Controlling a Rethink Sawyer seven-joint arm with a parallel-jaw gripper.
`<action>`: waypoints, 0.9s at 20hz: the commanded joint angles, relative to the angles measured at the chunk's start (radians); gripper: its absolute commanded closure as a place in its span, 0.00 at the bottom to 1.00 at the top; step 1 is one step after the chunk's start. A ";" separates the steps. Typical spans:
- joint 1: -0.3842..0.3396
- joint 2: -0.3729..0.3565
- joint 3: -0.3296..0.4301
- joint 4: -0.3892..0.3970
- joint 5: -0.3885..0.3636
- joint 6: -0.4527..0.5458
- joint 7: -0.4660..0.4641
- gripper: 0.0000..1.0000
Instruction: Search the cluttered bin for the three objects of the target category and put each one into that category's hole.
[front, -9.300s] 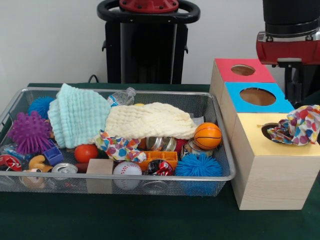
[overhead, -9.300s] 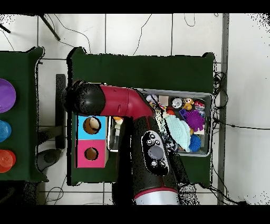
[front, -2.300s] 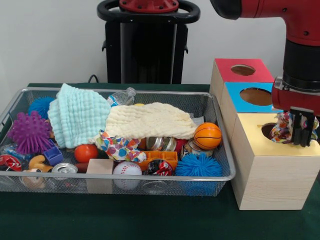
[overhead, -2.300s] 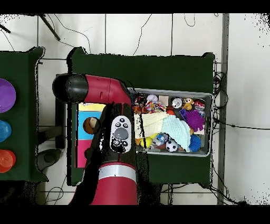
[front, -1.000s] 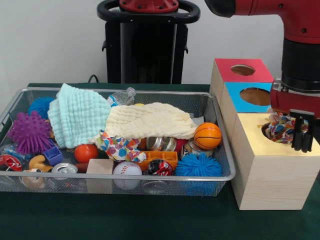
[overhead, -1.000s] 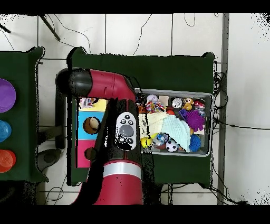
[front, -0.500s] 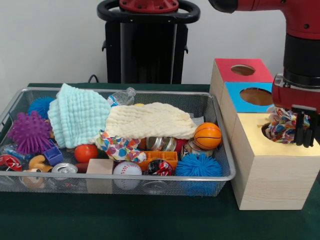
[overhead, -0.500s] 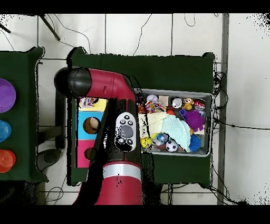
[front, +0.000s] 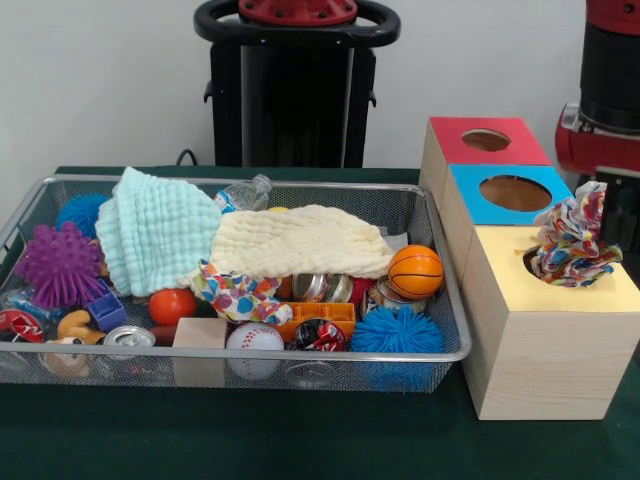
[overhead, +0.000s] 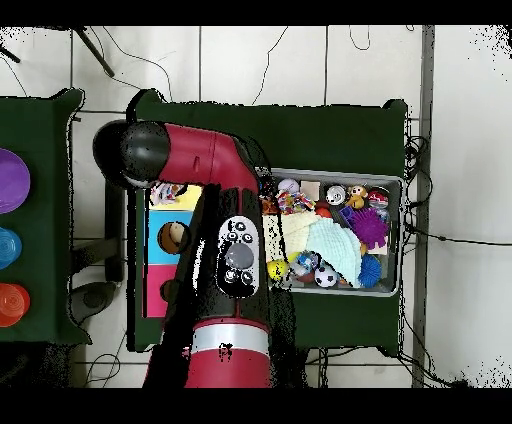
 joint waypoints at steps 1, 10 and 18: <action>-0.007 -0.045 0.066 0.045 0.040 0.141 0.156 1.00; -0.004 0.003 0.036 0.066 -0.008 0.080 0.127 1.00; -0.023 -0.018 0.030 0.107 -0.031 0.060 0.075 1.00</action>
